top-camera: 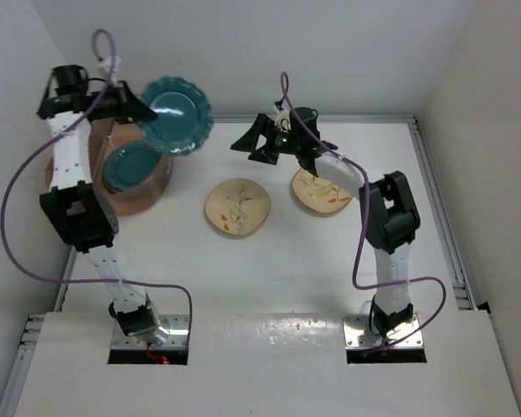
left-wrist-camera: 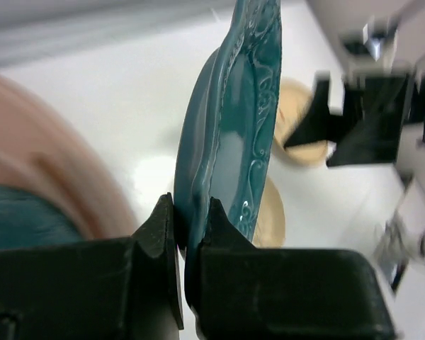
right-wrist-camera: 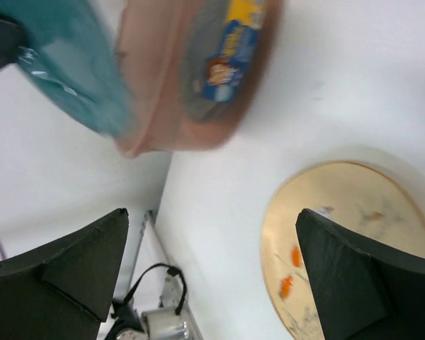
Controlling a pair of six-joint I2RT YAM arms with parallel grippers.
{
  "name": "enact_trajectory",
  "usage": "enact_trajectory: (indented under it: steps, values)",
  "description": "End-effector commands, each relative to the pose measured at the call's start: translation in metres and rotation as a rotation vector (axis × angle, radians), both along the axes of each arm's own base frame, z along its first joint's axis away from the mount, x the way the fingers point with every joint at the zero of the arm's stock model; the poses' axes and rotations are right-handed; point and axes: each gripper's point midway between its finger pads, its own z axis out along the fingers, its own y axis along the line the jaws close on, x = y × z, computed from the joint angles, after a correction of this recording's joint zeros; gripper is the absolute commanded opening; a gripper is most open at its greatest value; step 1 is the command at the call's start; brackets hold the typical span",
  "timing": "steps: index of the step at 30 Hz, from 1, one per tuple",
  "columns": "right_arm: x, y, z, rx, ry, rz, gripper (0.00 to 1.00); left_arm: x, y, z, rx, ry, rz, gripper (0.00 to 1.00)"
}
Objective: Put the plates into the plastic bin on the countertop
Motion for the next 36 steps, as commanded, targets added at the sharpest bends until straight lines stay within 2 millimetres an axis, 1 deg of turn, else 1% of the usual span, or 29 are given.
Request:
enact_trajectory:
  steps: [1, 2, 3, 4, 5, 6, 7, 8, 10, 11, 14, 16, 18, 19, 21, 22, 23, 24, 25, 27, 28, 29, 30, 31, 32, 33, 34, 35, 36]
  values:
    - [0.007, -0.032, 0.026, -0.024, -0.057, -0.095, 1.0, -0.004, 0.096, 0.091, -0.118, -0.216, 0.21, 0.0]
    - [0.004, -0.038, 0.021, -0.042, -0.044, -0.105, 1.0, -0.006, 0.111, 0.102, -0.128, -0.248, 0.262, 0.0]
    - [0.003, -0.043, 0.017, -0.065, -0.049, -0.108, 1.0, -0.002, 0.131, 0.084, -0.134, -0.208, 0.338, 0.0]
    - [0.001, -0.049, 0.013, -0.093, -0.04, -0.118, 1.0, -0.005, 0.153, 0.076, -0.13, -0.193, 0.405, 0.0]
    - [0.0, -0.052, 0.01, -0.108, -0.039, -0.122, 1.0, -0.005, 0.165, 0.067, -0.129, -0.174, 0.446, 0.0]
    - [-0.001, -0.053, 0.007, -0.124, -0.038, -0.12, 1.0, -0.004, 0.179, 0.048, -0.119, -0.139, 0.506, 0.0]
    - [-0.002, -0.058, 0.005, -0.143, -0.024, -0.129, 1.0, -0.005, 0.193, 0.035, -0.119, -0.113, 0.552, 0.0]
    - [0.0, -0.062, 0.003, -0.151, -0.02, -0.14, 1.0, -0.003, 0.197, 0.022, -0.109, -0.09, 0.565, 0.0]
    - [0.005, -0.071, 0.002, -0.156, -0.001, -0.169, 1.0, -0.002, 0.213, -0.013, -0.092, -0.016, 0.621, 0.0]
    - [0.008, -0.074, 0.002, -0.158, 0.006, -0.18, 0.98, -0.001, 0.216, -0.022, -0.082, 0.004, 0.629, 0.0]
    - [0.013, -0.087, -0.005, -0.185, 0.047, -0.203, 0.97, 0.002, 0.214, -0.071, -0.042, 0.099, 0.634, 0.0]
    - [0.014, -0.092, -0.009, -0.191, 0.067, -0.211, 0.97, 0.001, 0.212, -0.096, -0.037, 0.158, 0.64, 0.0]
    - [0.01, -0.096, -0.016, -0.2, 0.089, -0.215, 0.96, 0.002, 0.211, -0.116, -0.048, 0.192, 0.627, 0.0]
    - [0.009, -0.098, -0.016, -0.202, 0.091, -0.217, 0.96, 0.004, 0.206, -0.12, -0.055, 0.2, 0.61, 0.0]
    - [0.0, -0.101, -0.026, -0.22, 0.112, -0.209, 0.96, 0.003, 0.205, -0.136, -0.067, 0.234, 0.609, 0.0]
    - [0.0, -0.104, -0.028, -0.224, 0.112, -0.21, 0.96, 0.002, 0.207, -0.143, -0.058, 0.249, 0.612, 0.01]
    - [-0.005, -0.105, -0.034, -0.239, 0.125, -0.199, 0.96, 0.001, 0.205, -0.147, -0.061, 0.26, 0.612, 0.06]
    - [-0.009, -0.108, -0.039, -0.245, 0.146, -0.201, 0.96, 0.001, 0.201, -0.156, -0.059, 0.279, 0.596, 0.25]
    - [-0.014, -0.109, -0.047, -0.26, 0.156, -0.195, 0.96, -0.002, 0.201, -0.169, -0.048, 0.31, 0.59, 0.37]
    - [-0.021, -0.116, -0.065, -0.287, 0.201, -0.206, 0.95, -0.002, 0.199, -0.179, -0.008, 0.336, 0.58, 0.59]
    - [-0.03, -0.114, -0.078, -0.295, 0.241, -0.207, 0.93, -0.002, 0.196, -0.184, 0.016, 0.352, 0.572, 0.62]
    - [-0.031, -0.115, -0.083, -0.301, 0.251, -0.212, 0.93, -0.006, 0.198, -0.194, 0.071, 0.385, 0.574, 0.64]
    - [-0.035, -0.112, -0.097, -0.319, 0.282, -0.204, 0.92, -0.007, 0.193, -0.198, 0.1, 0.401, 0.565, 0.66]
    - [-0.037, -0.109, -0.102, -0.331, 0.292, -0.196, 0.9, -0.007, 0.193, -0.202, 0.13, 0.411, 0.562, 0.69]
    - [-0.039, -0.106, -0.108, -0.343, 0.303, -0.186, 0.88, -0.012, 0.19, -0.208, 0.168, 0.433, 0.542, 0.69]
    - [-0.043, -0.103, -0.125, -0.362, 0.338, -0.174, 0.86, -0.011, 0.19, -0.209, 0.224, 0.439, 0.549, 0.7]
    - [-0.043, -0.097, -0.127, -0.364, 0.334, -0.157, 0.82, -0.014, 0.193, -0.212, 0.25, 0.449, 0.554, 0.71]
    - [-0.042, -0.096, -0.135, -0.374, 0.349, -0.154, 0.79, -0.015, 0.19, -0.214, 0.275, 0.458, 0.547, 0.72]
    - [-0.041, -0.091, -0.141, -0.38, 0.354, -0.142, 0.77, -0.019, 0.194, -0.218, 0.305, 0.477, 0.557, 0.72]
